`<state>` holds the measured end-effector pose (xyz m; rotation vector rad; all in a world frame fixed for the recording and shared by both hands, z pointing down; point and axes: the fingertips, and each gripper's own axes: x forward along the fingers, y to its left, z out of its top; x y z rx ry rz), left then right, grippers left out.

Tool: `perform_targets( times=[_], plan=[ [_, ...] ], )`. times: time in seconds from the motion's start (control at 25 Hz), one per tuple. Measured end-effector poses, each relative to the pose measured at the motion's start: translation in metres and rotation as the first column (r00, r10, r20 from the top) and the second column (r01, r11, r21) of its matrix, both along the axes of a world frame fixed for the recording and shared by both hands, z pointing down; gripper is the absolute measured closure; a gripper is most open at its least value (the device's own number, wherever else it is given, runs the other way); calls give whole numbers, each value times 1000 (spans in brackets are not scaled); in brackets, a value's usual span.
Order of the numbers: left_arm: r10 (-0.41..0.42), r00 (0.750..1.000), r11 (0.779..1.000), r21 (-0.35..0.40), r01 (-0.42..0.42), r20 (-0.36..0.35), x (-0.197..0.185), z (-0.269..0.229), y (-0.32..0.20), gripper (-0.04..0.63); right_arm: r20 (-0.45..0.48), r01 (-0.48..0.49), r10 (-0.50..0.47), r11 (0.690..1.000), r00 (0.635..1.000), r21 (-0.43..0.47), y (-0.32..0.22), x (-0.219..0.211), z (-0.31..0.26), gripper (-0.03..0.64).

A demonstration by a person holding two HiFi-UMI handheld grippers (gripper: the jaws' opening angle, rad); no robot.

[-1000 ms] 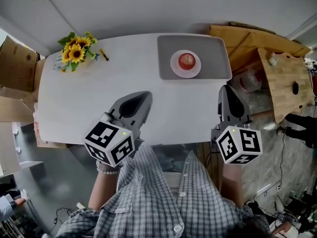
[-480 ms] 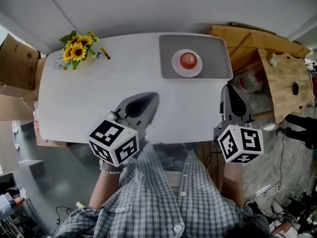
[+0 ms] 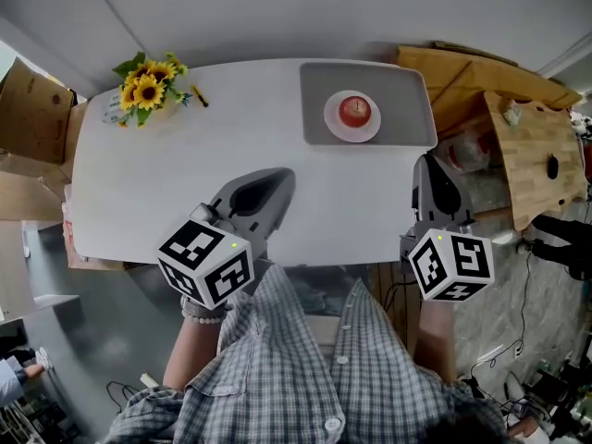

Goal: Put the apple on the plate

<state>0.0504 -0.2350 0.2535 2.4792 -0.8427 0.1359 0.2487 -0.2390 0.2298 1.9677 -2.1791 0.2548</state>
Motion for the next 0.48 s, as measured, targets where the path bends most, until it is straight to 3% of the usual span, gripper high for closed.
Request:
perform_targets(
  times=[0.2,0.48],
  plan=[
    [-12,1000,1000,-19,11,-29,-2,0,-2,586,49,17,-16,1000,999,-21,-2,-5,4,588],
    [-3,1000,1000,-22,3,-26,2,3,-1,586,49,23,-21,999,999,-28,-2,-5,6,588]
  ],
)
